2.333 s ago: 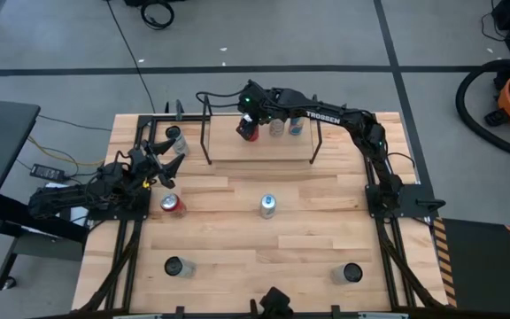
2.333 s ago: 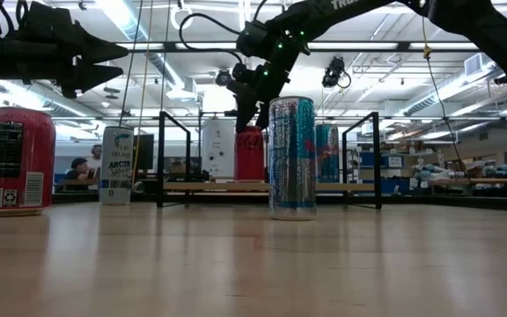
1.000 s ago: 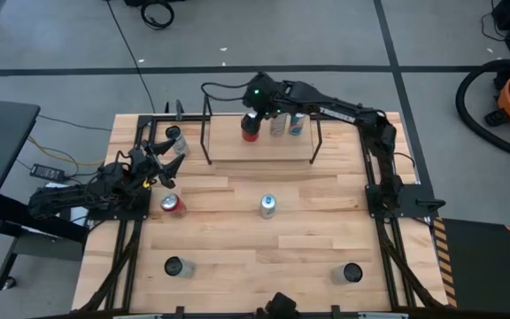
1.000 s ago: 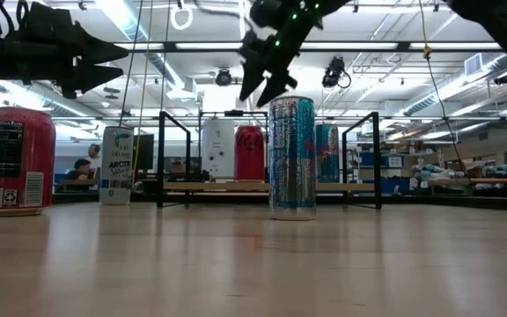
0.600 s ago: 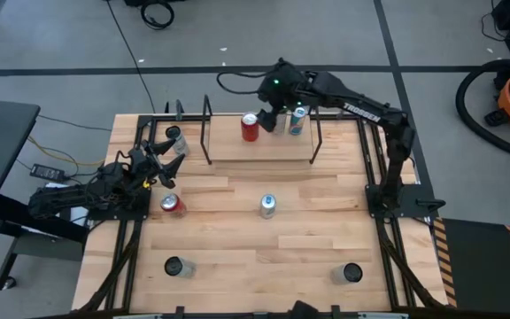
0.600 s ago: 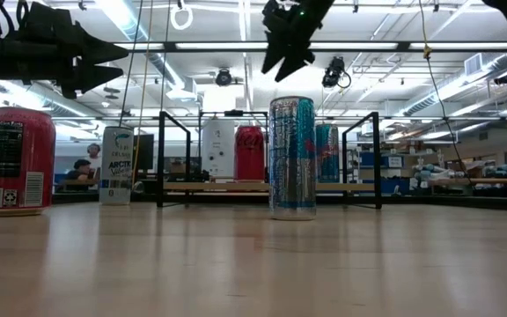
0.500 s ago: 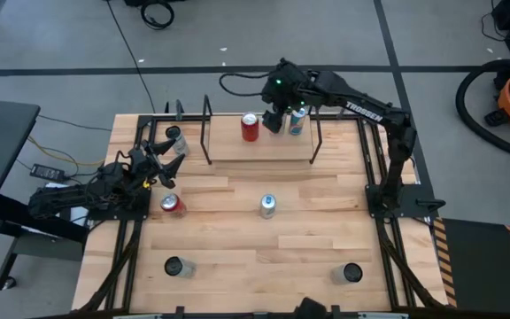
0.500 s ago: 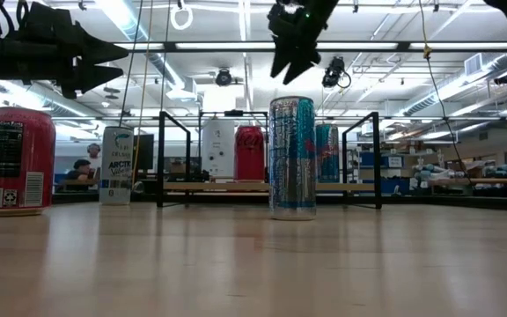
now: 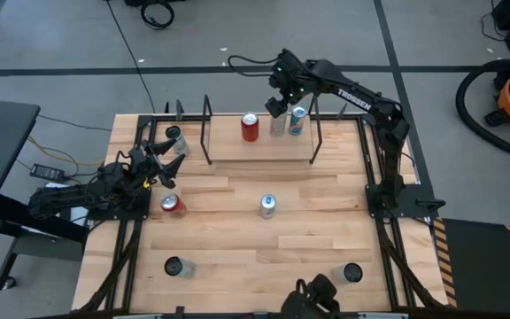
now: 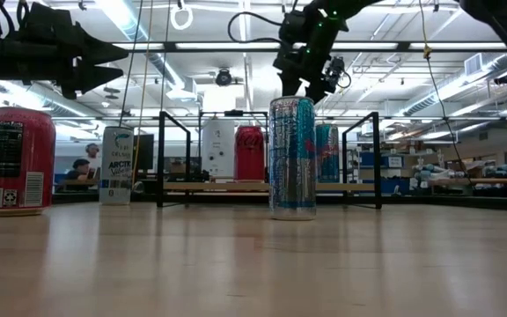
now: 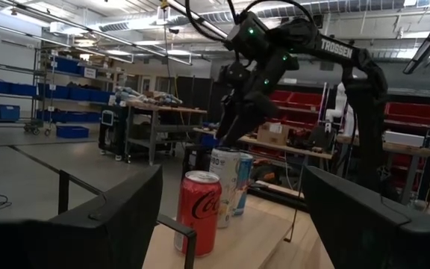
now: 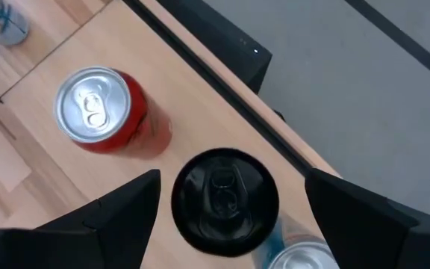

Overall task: Place canned beverage on shelf
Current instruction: Adjust the white-yellow soda can on the shelf

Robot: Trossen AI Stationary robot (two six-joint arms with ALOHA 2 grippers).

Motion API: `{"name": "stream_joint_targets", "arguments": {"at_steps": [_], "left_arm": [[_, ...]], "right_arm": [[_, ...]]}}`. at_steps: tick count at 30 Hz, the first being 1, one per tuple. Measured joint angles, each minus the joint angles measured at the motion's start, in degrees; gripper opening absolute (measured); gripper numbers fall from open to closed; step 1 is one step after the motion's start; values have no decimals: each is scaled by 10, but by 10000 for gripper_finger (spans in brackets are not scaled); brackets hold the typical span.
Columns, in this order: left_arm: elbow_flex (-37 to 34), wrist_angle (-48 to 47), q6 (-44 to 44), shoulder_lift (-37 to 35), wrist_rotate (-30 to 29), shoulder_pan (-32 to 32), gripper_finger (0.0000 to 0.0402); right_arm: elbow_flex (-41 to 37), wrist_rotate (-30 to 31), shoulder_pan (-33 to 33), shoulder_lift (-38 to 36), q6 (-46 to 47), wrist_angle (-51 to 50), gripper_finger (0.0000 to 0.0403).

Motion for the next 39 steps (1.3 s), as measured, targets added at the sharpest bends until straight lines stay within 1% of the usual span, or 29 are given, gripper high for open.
{"name": "stream_joint_targets", "arguments": {"at_steps": [6,10,16,22,25,32,35,39], "left_arm": [[0,0,-2,0,0,0,321],[0,0,-11,0,0,0,321],[0,-1,-11,0,0,0,321],[0,-1,-10,0,0,0,321],[0,-1,-10,0,0,0,321],[0,-1,-9,0,0,0,321],[0,-1,-9,0,0,0,321],[0,-1,-9,0,0,0,321]], "right_arm": [[-1,1,0,-1,0,-13,340],[-19,2,1,2,0,-17,340],[-49,-9,1,2,-1,-13,340],[-52,-10,0,2,-6,3,339],[-52,-11,0,2,-6,3,325],[-52,-20,7,2,12,8,272],[-52,-21,10,2,22,9,269],[-52,-26,16,2,30,10,288]]}}
